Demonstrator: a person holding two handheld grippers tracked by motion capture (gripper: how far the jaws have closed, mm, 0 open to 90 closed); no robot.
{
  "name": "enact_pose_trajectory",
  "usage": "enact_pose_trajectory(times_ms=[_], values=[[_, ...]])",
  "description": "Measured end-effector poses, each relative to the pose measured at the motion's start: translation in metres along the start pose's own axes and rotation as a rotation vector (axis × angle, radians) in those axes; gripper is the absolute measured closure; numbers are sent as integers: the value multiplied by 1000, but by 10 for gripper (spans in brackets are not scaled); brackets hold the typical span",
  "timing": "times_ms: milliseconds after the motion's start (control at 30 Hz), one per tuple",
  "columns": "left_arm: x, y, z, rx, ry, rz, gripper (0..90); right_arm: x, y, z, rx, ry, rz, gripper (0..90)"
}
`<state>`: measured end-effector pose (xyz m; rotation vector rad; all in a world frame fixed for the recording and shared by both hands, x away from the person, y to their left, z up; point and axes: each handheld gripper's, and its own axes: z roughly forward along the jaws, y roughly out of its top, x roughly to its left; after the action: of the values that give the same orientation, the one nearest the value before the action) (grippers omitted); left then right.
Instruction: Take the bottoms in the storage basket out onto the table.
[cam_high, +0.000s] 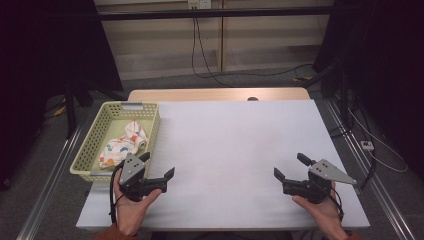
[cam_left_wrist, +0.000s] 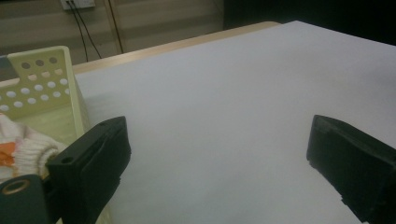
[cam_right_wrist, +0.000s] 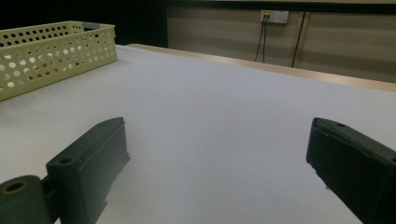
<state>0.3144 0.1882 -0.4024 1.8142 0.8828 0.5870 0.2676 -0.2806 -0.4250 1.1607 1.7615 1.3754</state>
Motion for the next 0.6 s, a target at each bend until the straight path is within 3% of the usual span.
enact_pose_trajectory(times_ms=[367, 600], values=[[4, 3, 0, 19, 5, -4, 55, -1, 0, 3, 0, 21, -5, 52], [11, 7, -3, 19, 3, -27, 56, -1, 0, 3, 0, 30, -7, 51]])
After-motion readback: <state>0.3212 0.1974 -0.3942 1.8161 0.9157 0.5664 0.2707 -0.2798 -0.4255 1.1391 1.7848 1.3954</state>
